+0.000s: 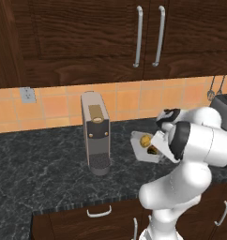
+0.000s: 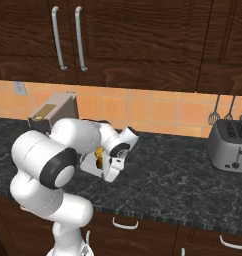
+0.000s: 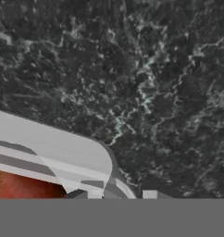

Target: Take the meat container that has the chicken drumstick and place it on the second highest rack of the freezer. Then take the vegetable container that has the squash and bell pepper and place it on the highest rack of the freezer.

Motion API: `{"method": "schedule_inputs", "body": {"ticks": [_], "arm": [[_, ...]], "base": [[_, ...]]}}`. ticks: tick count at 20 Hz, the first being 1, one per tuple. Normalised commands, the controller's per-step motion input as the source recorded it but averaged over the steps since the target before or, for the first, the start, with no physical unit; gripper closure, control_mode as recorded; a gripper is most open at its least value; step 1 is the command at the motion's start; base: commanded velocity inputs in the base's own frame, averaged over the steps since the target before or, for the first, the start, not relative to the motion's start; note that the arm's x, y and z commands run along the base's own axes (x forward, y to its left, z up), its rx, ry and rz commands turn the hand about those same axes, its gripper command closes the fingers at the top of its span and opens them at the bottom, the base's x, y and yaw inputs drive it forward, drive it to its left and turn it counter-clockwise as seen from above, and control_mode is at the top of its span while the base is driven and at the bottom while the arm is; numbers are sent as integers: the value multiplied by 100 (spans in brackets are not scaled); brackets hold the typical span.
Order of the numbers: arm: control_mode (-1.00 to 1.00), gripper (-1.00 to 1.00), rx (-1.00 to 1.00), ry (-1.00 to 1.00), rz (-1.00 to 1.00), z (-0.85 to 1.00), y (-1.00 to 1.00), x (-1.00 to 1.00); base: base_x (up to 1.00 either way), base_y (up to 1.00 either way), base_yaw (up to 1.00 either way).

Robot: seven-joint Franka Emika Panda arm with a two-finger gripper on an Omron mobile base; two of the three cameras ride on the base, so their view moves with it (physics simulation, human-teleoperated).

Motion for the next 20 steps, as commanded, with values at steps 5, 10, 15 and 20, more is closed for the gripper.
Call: {"method": "schedule_inputs", "body": {"ticks": [5, 10, 15, 20], "arm": [[-100, 100, 0, -23, -4, 1, 0, -20], [-100, 100, 0, -17, -2, 13, 0, -31], [-100, 100, 0, -7, -3, 69, 0, -43], [-100, 100, 0, -15, 0, 95, 0, -60]], "base": [[0, 0, 0], [0, 0, 0], [0, 0, 0], [0, 0, 0]]}}
